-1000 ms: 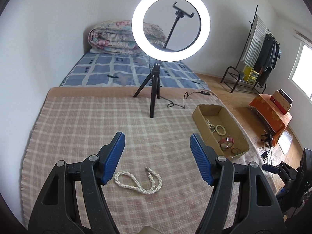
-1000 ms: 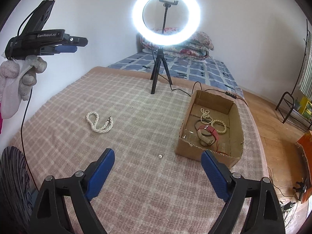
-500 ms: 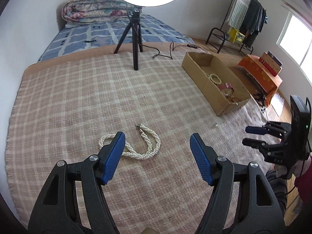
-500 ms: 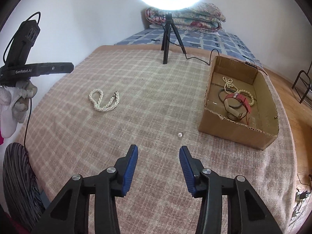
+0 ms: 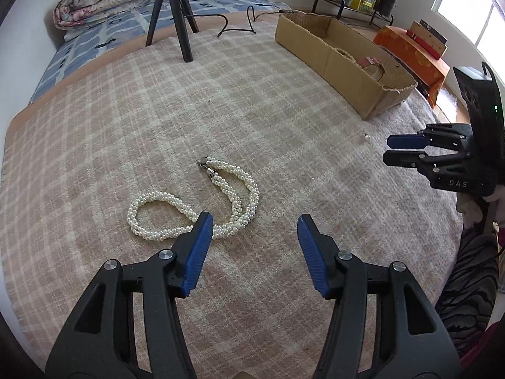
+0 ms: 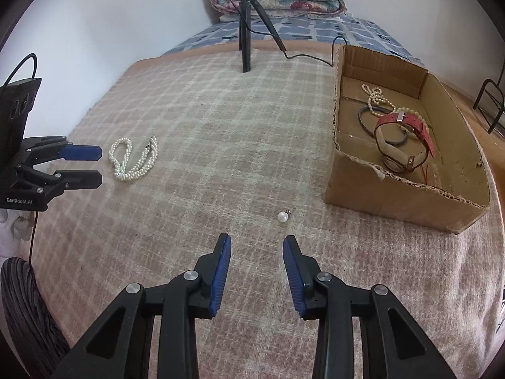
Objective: Organize jewelry
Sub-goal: 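Close the right tool on the pearl bead while the left tool grips the twisted necklace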
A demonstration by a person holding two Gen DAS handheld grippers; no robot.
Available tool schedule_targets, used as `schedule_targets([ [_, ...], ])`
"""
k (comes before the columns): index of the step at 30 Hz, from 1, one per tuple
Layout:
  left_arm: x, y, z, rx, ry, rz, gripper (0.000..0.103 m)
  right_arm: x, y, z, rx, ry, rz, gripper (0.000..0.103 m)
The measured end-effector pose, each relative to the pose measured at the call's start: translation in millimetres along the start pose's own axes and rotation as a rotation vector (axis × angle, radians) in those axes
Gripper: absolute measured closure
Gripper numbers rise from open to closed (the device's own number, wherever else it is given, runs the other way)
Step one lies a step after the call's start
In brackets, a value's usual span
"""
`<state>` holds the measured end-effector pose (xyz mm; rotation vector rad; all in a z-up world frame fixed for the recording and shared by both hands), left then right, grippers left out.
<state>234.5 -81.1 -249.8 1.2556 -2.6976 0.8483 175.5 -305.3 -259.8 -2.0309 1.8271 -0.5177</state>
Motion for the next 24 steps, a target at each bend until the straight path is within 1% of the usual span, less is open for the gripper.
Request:
schedule_targets([
  [2, 0.7, 1.7, 6.0, -0.016, -0.006, 0.018, 0.046, 0.2, -0.7, 3.7, -0.002, 0.002, 0.006, 0.068],
  [4, 0.8, 2.8, 11.8, -0.033, -0.017, 0.027, 0.053, 0.5, -1.1, 7.3, -0.005, 0.003, 0.013, 0.068],
  [5, -0.2, 2.8, 14.3, -0.042, -0.020, 0.027, 0.059, 1.1, -1.5, 9.0, -0.007, 0.003, 0.017, 0.068],
  [11, -6.6, 2.9, 25.7, -0.063, -0.034, 0.022, 0.059, 3.8, -3.5, 16.1, -0.016, -0.003, 0.046, 0.069],
  [13, -9.0, 3.1, 28.9, -0.067, -0.035, 0.020, 0.063, 4.7, -4.4, 19.5, -0.022, 0.003, 0.053, 0.071],
  [14, -10.2, 3.4, 30.6, -0.071, -0.036, 0.019, 0.070, 5.7, -5.0, 21.3, -0.027, 0.010, 0.060, 0.071],
  [15, -11.6, 3.7, 32.6, -0.073, -0.039, 0.018, 0.071, 6.8, -5.6, 23.1, -0.031, 0.015, 0.070, 0.072],
  [18, -15.5, 3.3, 34.9, -0.066, -0.032, 0.006, 0.071, 10.5, -7.3, 28.7, -0.042, 0.020, 0.101, 0.075],
  [22, -19.5, 2.4, 37.3, -0.062, -0.035, 0.000, 0.071, 12.3, -10.5, 32.6, -0.044, 0.020, 0.119, 0.076],
  [24, -21.4, 2.4, 38.5, -0.058, -0.037, -0.005, 0.075, 10.9, -12.7, 34.5, -0.044, 0.029, 0.113, 0.077],
])
Point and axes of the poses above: each gripper's, at about its wrist camera, not at the fingertips, and z roughly the way its jaws point, x to its right, y to its underside, the point moved 3 cm from there along z, roughly the way its jaws point, and after that the axes turned 11 degrees about y, right-handed, at the moved point
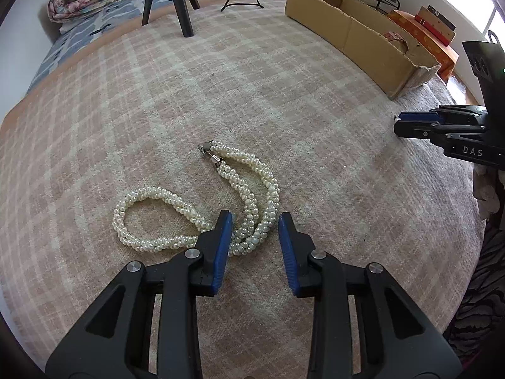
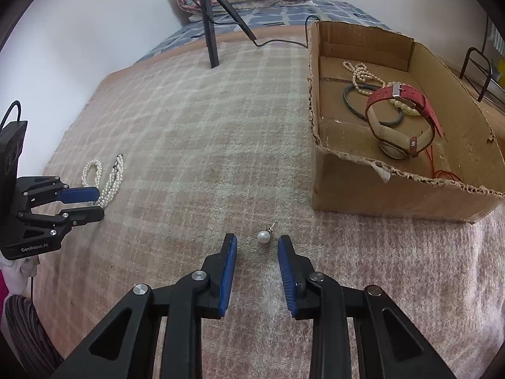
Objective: Organize jewelry
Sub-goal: 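Close the right tool on the pearl bead while the left tool grips the twisted necklace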
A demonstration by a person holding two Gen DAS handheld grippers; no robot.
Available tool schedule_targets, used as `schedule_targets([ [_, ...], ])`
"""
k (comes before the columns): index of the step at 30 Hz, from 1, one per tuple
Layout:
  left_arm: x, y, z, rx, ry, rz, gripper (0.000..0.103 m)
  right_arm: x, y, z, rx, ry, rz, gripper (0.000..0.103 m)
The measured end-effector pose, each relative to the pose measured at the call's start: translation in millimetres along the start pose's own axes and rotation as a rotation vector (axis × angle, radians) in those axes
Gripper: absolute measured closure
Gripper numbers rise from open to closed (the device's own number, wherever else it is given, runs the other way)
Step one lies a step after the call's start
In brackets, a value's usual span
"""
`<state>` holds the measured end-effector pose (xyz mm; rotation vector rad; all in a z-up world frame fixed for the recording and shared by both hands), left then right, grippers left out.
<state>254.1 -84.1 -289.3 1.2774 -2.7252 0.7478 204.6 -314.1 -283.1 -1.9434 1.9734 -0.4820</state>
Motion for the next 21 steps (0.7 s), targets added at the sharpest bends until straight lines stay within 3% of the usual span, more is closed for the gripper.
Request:
schedule_targets([
  [7, -1.7, -0.6, 2.8, 0.007, -0.001, -0.006, 0.077, -2.8, -2.2, 3.8, -0.002, 0.037, -0.026, 0.085],
  [12, -2.5, -0.9, 3.7, 0.021, -0.008, -0.017, 0.087, -0.7, -1.5, 3.8, 0.004, 0.053, -0.030, 0.096],
  [21, -4.1, 2.8, -5.5, 0.067, 0.001, -0.087, 0.090, 0.1, 2.8, -3.8, 0.020, 0.051, -0.033, 0.097],
])
Point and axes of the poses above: each gripper's, at about its wrist camera, not at the fingertips, and z roughly the way its jaws point, x to its right, y to its underside, the point moved 3 cm from there along z, roughly the way its jaws point, and after that the axes turned 11 degrees about y, right-handed, at the moved point
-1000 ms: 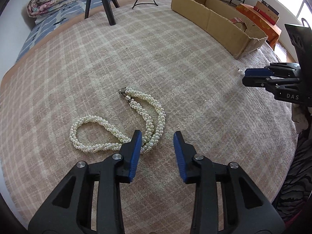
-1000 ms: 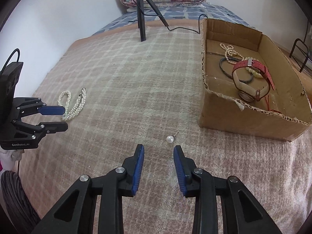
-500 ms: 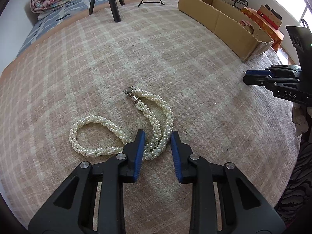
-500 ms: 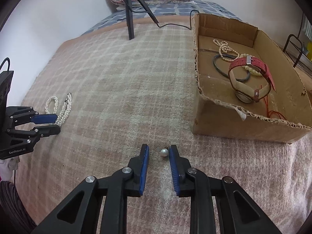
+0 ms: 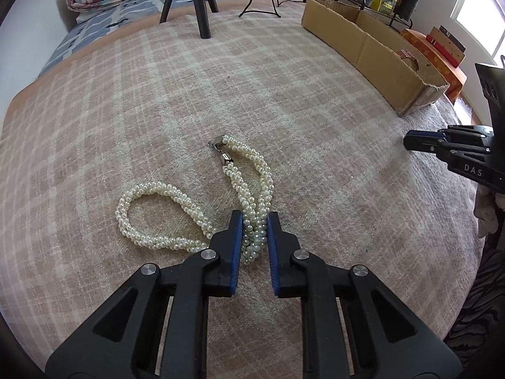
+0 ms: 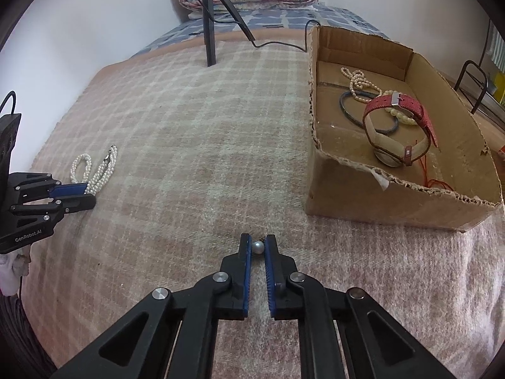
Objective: Organize jewelry
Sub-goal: 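Close the right tool on the pearl bead while the left tool grips the twisted necklace, then carry the necklace with the left tool and the bead with the right tool over the box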
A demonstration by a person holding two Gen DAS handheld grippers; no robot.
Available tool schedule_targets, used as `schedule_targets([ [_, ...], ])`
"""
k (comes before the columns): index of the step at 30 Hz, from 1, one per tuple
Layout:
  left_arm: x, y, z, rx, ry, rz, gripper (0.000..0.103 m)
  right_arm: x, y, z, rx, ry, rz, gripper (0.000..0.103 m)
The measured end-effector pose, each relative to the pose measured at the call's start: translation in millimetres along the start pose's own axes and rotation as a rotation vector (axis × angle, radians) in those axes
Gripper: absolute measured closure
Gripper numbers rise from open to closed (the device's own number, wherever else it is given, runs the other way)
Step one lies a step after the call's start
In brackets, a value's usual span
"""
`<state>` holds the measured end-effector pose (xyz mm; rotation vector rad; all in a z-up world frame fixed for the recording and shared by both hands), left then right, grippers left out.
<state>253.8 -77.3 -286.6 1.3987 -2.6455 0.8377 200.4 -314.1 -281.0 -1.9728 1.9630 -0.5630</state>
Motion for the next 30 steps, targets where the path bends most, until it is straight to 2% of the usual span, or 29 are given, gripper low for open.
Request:
schedule_targets([
  [12, 7.8, 1.1, -49.8, 0.133, 0.108, -0.142, 0.090, -2.5, 9.1, -31.7, 0.041, -0.021, 0.001, 0.097],
  [30, 71.4, -9.3, -123.8, 0.283, 0.142, -0.078, 0.091, 0.1, 16.3, -107.4, 0.161, -0.037, 0.003, 0.097],
])
Point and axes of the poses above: each gripper's, at about its wrist camera, not at the fingertips, and z roughly the way its jaws point, x to its right, y to its underside, the point moved 3 cm from there along z, roughly the way its jaws point, and after that the axes turned 11 degrees about y, right-handed, at the moved point
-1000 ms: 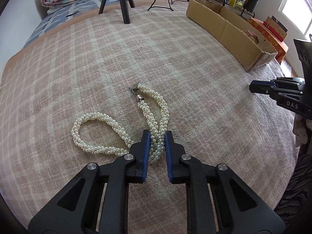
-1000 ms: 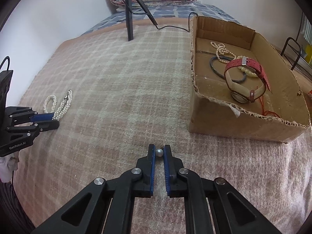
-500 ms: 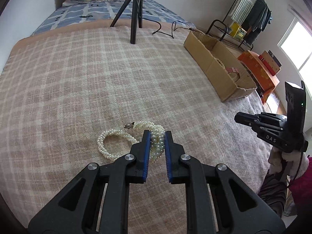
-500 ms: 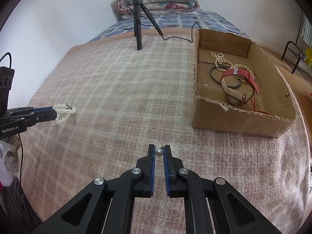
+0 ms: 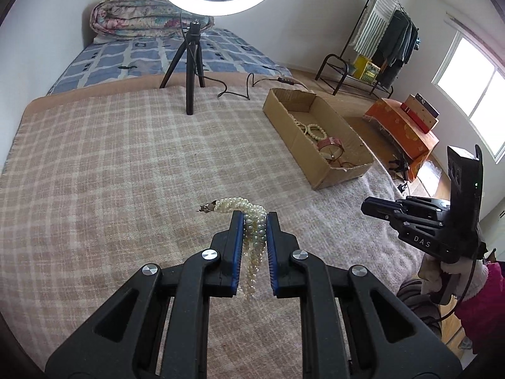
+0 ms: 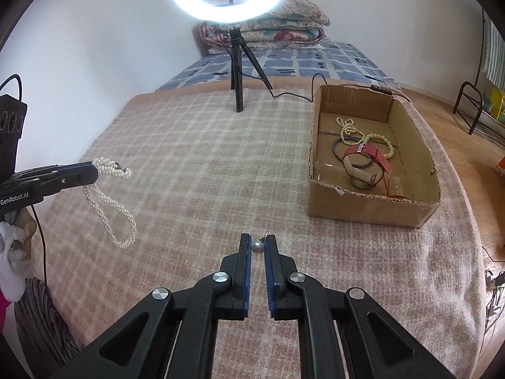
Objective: Organize jewelry
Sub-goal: 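Carry the necklace with the left tool and the bead with the right tool over the box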
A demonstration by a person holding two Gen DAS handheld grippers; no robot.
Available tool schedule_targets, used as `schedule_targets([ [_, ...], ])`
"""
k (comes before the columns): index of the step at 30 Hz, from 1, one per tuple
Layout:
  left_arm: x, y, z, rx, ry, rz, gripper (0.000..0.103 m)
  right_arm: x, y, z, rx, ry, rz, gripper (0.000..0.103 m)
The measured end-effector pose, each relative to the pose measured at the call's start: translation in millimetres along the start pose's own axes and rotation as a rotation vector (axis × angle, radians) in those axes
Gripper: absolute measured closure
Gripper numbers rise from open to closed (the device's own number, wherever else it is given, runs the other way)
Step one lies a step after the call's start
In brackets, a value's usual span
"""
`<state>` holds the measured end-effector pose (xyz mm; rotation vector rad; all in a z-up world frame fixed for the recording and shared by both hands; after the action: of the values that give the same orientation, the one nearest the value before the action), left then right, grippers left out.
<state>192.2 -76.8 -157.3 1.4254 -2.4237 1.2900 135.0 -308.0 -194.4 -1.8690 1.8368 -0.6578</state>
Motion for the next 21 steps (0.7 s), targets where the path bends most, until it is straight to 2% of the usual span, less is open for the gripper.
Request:
schedule_targets([
  [10, 42.1, -11.6, -17.1, 0.052, 0.039, 0.057, 0.091, 11.0, 2.4, -38.7, 0.064, 0.008, 0.017, 0.097],
  [21, 75.5, -27.3, -11.6, 0.080, 0.088, 0.092, 0.091, 32.6, 0.8, -68.9, 0.117, 0.014, 0.045, 0.097],
])
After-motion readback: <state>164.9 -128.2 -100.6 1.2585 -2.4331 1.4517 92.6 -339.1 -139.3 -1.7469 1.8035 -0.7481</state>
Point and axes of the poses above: each gripper's, at about its wrist camera, not at the fingertips, and z roughly the way its jaws point, x to its right, y to its underside, the point moved 3 cm from there along z, roughly the way its jaws point, and after that the axes turned 11 degrees about y, right-handed, at the moved point
